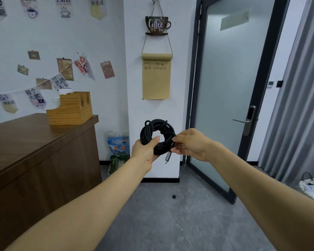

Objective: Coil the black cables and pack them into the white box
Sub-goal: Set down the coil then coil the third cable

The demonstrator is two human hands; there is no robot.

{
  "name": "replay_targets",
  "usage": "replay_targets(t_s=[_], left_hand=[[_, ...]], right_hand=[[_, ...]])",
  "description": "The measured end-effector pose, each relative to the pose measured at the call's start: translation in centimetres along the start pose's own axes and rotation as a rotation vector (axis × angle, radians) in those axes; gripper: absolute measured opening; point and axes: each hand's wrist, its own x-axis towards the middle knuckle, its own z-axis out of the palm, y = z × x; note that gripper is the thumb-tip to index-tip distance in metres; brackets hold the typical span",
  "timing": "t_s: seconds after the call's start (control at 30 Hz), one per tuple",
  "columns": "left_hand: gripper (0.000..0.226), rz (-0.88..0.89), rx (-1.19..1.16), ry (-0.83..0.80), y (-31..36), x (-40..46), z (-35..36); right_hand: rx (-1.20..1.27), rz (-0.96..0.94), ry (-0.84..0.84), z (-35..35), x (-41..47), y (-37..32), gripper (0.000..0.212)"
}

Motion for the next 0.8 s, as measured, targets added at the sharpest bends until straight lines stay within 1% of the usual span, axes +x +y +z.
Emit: replay_targets(t_s=[0.13,0.23,0.3,0.37,0.43,0.53,0.6,0.67,0.73,0.8], left_hand=[[0.038,-0.019,-0.012,-0.008,0.0,-0.2,0.1],[0.023,-0.069,-0.101,-0.035,0.2,-0.4,0.3],[0.018,-0.073,-0.127,-0.036,0.2,-0.5,0.5],[0.022,-0.057,-0.149,-0.002,0.2,-0.5,0.7],[0.03,-0.051,-0.184,0.028,0.3,-0.4,0.9],[0.039,-0.044,-0.214,0.025,0.4,-0.5,1.4],[0.041,-0.041,-0.253,0.025,0.5,-0.8,1.7],[0.043,-0.039,-0.283,0.018,0.5,-0.9,1.7],[0.043,-0.043,-0.307,0.004,0.5,-0.9,1.6],[0.042,-0.04,-0.307,-0.017,0.4,-1.0,1.3]], right_hand=[[-0.048,-0.039,0.049,0.3,0.0,0.0,0.017],[-0.162,-0.077,0.093,0.7,-0.1,0.7,0.018],[-0.253,-0.103,0.122,1.0,-0.1,1.5,0.021],[-0.358,-0.116,0.153,1.0,0.1,2.0,0.022],[-0.499,-0.126,0.201,0.9,0.1,2.1,0.024],[-0.626,-0.196,0.274,1.3,-0.3,1.8,0.02],[-0.627,-0.248,0.329,1.7,-0.2,1.8,0.015],[-0.577,-0.271,0.39,1.9,-0.2,1.6,0.016],[-0.486,-0.256,0.414,2.0,0.0,1.3,0.026],[-0.329,-0.188,0.408,2.2,0.2,1.3,0.042]])
